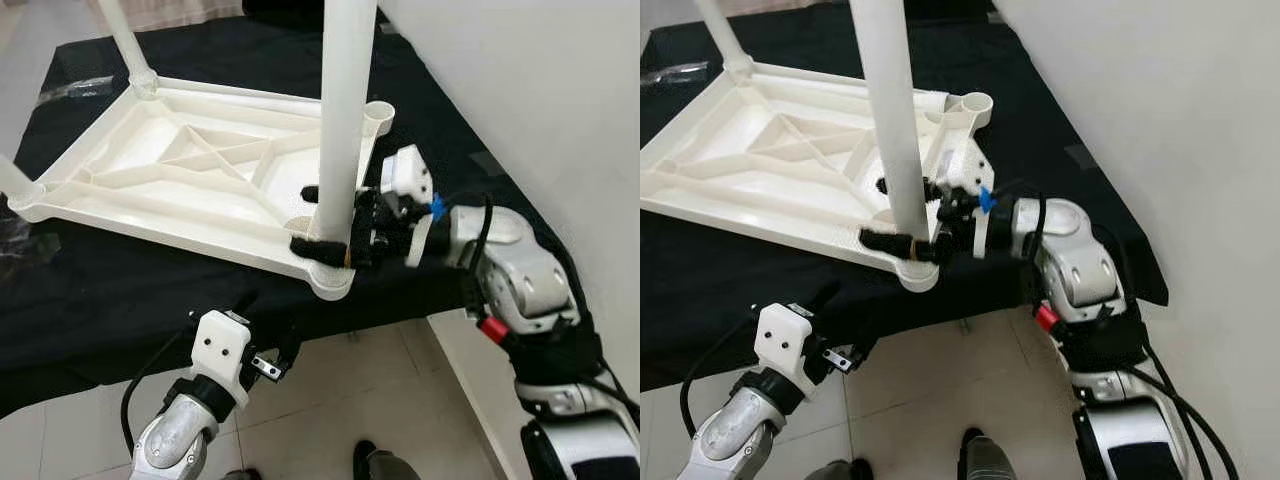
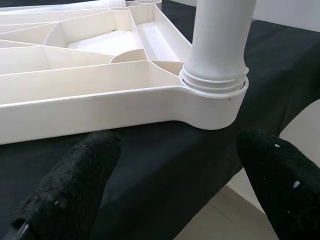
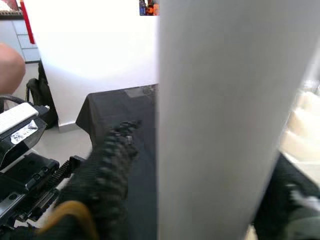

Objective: Building children table

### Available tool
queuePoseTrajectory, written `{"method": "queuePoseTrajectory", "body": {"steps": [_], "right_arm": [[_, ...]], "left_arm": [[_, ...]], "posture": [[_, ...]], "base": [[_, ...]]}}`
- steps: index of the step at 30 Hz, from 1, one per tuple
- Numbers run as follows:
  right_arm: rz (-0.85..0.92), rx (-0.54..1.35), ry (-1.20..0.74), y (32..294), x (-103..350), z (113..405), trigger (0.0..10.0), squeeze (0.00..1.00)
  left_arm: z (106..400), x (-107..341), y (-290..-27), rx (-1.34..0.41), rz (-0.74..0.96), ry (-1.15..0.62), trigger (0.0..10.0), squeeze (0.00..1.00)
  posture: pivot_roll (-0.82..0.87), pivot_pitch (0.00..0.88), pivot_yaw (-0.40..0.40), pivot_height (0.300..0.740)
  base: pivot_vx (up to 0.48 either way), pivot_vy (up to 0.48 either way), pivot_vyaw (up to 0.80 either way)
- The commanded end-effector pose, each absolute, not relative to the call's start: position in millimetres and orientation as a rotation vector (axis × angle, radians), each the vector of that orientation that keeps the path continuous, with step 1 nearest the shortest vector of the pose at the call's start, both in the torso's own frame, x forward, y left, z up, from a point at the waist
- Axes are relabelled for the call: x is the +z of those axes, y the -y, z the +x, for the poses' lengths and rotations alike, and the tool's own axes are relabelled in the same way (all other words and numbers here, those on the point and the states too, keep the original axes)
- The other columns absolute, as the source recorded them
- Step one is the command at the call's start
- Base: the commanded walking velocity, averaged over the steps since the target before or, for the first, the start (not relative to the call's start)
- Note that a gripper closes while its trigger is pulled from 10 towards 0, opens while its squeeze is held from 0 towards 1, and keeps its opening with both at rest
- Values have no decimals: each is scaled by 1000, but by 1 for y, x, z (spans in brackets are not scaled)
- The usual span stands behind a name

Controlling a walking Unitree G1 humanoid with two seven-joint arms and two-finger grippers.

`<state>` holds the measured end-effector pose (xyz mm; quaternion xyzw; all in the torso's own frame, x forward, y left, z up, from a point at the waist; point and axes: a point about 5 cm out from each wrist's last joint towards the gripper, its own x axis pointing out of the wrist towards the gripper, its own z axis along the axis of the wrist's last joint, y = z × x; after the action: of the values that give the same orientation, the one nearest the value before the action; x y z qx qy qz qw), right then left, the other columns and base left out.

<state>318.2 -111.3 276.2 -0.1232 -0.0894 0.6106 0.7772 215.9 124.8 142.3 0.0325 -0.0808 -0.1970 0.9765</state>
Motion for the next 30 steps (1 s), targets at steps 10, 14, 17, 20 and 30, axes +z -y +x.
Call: {"method": "queuePoseTrajectory", "body": {"steps": [10, 14, 17, 20, 30], "right_arm": [[-213, 1314, 54, 124, 243, 303, 0, 0], [-172, 867, -100, 105, 195, 302, 0, 0], [-138, 567, -263, 88, 149, 268, 0, 0], [-132, 558, -281, 81, 144, 258, 0, 0], [-26, 650, -111, 70, 184, 282, 10000, 608]], "left_arm": [[214, 137, -127, -397, 75, 138, 10000, 0], [212, 137, -127, -396, 74, 137, 10000, 0], [212, 136, -126, -394, 74, 137, 10000, 0], [211, 135, -126, -399, 73, 134, 10000, 0], [213, 135, -124, -408, 67, 135, 10000, 0]], "posture": [[28, 257, -9, 740], [14, 253, -20, 740], [27, 256, -12, 740], [13, 245, -1, 740], [13, 232, -7, 740]], "base": [[0, 0, 0], [0, 0, 0], [0, 0, 0], [0, 0, 0], [0, 0, 0]]}}
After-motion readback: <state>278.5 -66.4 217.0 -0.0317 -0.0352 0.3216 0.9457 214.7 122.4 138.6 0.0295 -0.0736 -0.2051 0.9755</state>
